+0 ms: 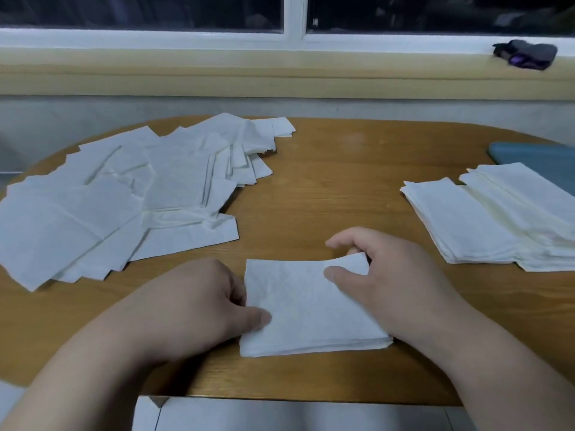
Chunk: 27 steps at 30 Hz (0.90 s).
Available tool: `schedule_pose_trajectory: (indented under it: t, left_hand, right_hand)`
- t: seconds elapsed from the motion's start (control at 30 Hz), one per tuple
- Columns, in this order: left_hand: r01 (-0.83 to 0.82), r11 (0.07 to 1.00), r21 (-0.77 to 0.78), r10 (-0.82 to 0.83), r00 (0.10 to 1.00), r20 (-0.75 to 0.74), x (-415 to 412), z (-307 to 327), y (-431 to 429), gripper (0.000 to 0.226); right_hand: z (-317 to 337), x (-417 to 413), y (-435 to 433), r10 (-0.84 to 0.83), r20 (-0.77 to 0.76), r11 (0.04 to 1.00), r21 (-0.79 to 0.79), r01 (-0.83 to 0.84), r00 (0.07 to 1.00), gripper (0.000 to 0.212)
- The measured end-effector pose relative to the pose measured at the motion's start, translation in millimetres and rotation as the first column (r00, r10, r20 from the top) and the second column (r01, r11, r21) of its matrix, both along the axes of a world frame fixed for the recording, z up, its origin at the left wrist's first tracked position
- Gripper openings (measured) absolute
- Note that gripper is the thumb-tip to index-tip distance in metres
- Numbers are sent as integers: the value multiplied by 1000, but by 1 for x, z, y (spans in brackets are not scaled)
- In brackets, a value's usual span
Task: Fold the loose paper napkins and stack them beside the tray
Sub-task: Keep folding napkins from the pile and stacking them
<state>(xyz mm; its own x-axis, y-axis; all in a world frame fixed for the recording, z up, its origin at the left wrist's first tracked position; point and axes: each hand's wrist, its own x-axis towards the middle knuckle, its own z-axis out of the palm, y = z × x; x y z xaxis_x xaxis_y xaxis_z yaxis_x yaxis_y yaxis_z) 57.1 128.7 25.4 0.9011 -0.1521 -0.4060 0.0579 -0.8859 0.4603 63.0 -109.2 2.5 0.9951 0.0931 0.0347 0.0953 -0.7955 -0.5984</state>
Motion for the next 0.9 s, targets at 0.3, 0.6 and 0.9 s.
schedule_pose_trajectory:
  t: [0.3,0.6,0.9]
  left_hand:
    - [-54,998,21,51,992,118,-4,4,7,50]
    - [-325,891,-317,434,816,382,16,1,47,21]
    - [-445,812,-379,577,712,399,35,-7,77,16]
  right_hand:
    - [-5,-1,3,10,156,985,-173,17,988,19]
    - [31,51,72,195,180,978,-109,-178,964,18]
    - [43,161,170,336,147,916,-279,-287,930,29]
